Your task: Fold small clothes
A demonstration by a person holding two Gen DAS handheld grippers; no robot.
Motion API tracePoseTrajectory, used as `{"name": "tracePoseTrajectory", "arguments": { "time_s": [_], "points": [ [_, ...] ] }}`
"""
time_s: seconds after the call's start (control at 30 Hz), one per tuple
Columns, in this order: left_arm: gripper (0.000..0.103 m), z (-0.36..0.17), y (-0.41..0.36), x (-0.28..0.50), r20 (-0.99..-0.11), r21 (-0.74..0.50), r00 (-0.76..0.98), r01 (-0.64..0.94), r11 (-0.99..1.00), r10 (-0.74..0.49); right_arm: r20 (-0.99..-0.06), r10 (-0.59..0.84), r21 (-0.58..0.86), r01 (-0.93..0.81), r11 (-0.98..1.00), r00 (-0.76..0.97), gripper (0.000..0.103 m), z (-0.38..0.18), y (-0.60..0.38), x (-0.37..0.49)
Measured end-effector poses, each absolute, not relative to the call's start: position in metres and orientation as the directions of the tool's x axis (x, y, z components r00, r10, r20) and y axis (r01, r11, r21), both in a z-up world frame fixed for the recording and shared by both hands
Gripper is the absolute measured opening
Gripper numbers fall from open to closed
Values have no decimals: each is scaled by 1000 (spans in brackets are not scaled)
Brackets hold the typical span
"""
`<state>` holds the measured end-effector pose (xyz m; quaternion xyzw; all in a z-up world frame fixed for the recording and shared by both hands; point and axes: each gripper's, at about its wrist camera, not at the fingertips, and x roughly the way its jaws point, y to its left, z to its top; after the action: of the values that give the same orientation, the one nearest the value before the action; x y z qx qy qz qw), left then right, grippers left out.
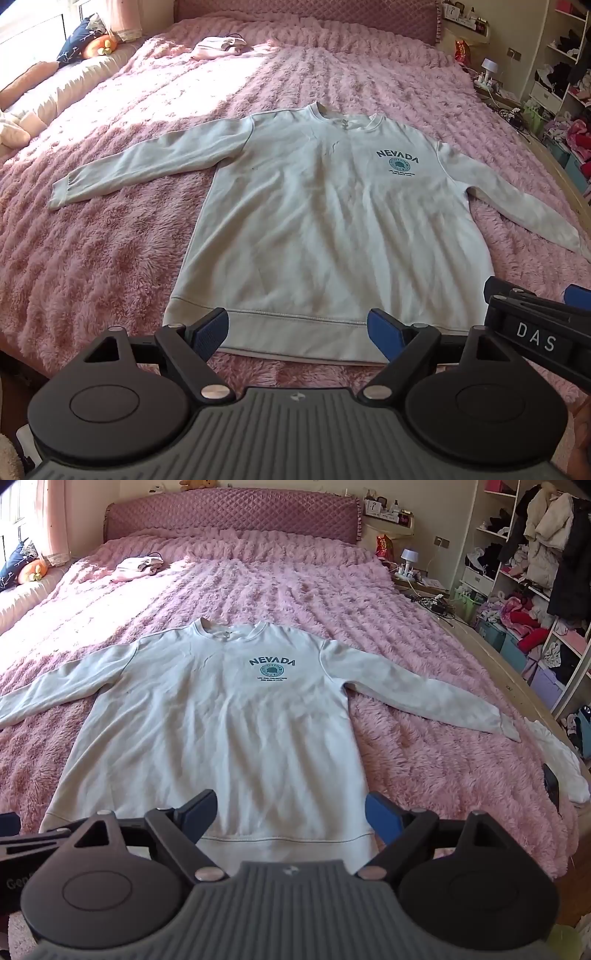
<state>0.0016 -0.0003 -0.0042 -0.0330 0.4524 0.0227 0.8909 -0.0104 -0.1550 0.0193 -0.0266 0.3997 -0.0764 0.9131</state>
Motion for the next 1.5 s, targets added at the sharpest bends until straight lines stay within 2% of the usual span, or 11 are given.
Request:
{"name": "tracePoseTrajectory", "arguments": {
  "time_s": [1.5],
  "points": [
    [99, -8, 1, 0, -827, -42, 563, -79, 996, 10, -724, -163, -104, 128, 986, 670, 83, 20, -157, -12]
  ]
}}
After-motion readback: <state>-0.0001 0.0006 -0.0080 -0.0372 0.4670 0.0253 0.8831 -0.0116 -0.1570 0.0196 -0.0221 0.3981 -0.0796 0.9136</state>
